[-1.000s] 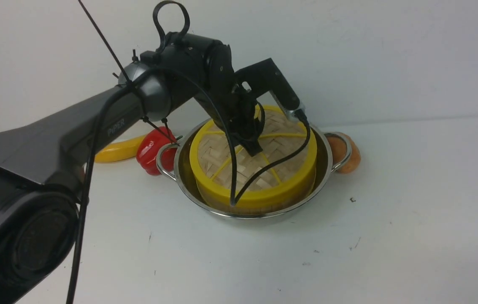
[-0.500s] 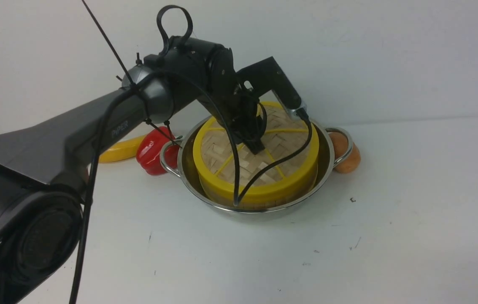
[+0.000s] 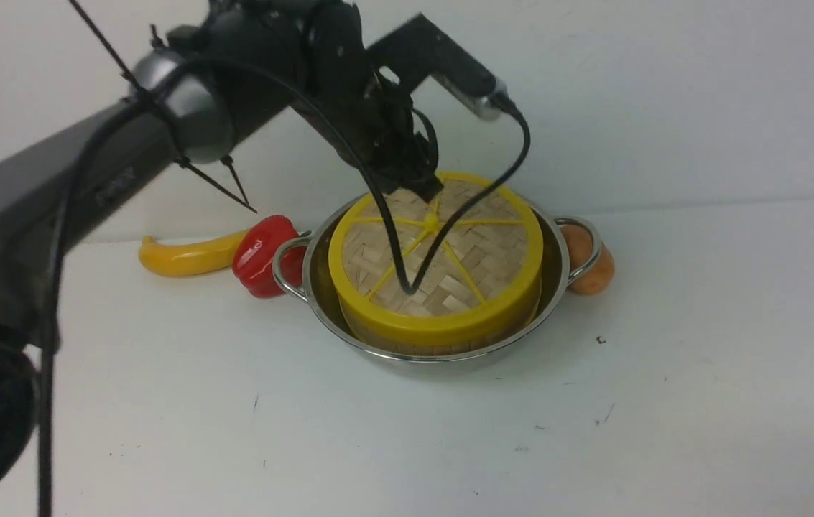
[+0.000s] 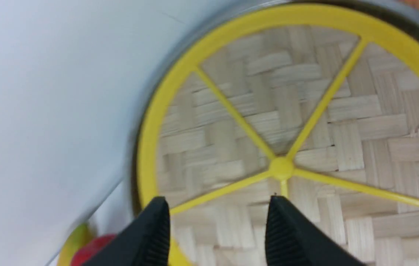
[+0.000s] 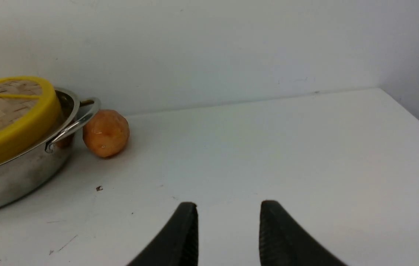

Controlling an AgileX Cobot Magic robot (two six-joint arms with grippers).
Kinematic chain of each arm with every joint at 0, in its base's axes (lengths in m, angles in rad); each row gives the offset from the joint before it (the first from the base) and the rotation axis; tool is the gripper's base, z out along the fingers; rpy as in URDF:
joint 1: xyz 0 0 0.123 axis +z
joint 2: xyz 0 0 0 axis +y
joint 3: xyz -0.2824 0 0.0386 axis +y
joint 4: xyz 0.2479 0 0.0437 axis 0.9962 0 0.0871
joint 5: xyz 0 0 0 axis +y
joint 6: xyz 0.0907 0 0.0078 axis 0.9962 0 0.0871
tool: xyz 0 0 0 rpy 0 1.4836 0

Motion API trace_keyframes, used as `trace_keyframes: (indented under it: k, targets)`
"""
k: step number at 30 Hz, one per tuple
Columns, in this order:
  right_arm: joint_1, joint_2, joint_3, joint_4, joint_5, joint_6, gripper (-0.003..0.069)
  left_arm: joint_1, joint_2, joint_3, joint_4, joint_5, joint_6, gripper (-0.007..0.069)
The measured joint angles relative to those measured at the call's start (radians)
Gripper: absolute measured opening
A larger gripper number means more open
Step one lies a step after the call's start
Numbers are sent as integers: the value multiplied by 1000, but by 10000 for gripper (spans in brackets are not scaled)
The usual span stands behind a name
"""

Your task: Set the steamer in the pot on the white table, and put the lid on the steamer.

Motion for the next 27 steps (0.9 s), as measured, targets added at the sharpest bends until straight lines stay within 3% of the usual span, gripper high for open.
trace_keyframes:
  k: [7, 12, 16, 27]
  targets:
    - [0, 0, 0, 0, 0, 0, 249, 1, -154, 0, 11, 119, -198, 331]
    - [0, 0, 0, 0, 0, 0, 249, 1, -265, 0, -125, 216, -446, 331]
    - [0, 0, 0, 0, 0, 0, 249, 1, -281, 0, -175, 218, -483, 331]
    - [0, 0, 0, 0, 0, 0, 249, 1, -281, 0, -152, 214, -487, 331]
